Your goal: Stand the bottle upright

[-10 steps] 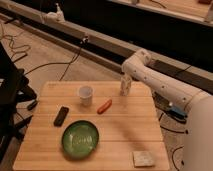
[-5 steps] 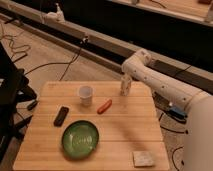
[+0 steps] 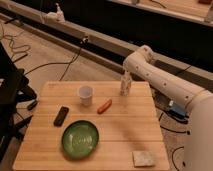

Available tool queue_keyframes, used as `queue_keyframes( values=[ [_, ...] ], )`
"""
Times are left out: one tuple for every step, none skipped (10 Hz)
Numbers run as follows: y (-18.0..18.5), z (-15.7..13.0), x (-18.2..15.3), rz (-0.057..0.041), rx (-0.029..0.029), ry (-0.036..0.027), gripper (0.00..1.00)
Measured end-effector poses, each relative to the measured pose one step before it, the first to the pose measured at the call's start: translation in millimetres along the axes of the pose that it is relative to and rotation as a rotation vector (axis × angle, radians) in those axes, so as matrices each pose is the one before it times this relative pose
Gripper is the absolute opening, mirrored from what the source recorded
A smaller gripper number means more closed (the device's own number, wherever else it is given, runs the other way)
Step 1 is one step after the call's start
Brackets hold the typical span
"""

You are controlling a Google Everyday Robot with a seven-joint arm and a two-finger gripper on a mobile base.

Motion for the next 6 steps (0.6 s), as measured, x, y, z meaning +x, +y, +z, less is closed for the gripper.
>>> queue_keyframes(
  values=[
    [-2.69, -2.18, 1.81, 0.02594, 0.02888, -0.01409, 0.43],
    [-2.63, -2.44, 6.06, 0.03532, 0.03923, -0.00247, 0.43],
    [-1.36, -2.27, 9.04, 0.03657, 0.03903, 0.00912, 0.43],
    [0.15, -1.75, 11.23, 0.03693, 0.03765, 0.01616, 0.43],
    [1.42, -1.26, 9.94, 0.02677, 0.02709, 0.01640, 0.43],
    [1.85, -0.56, 4.85, 0.01223, 0.01119, 0.00873, 0.43]
  ],
)
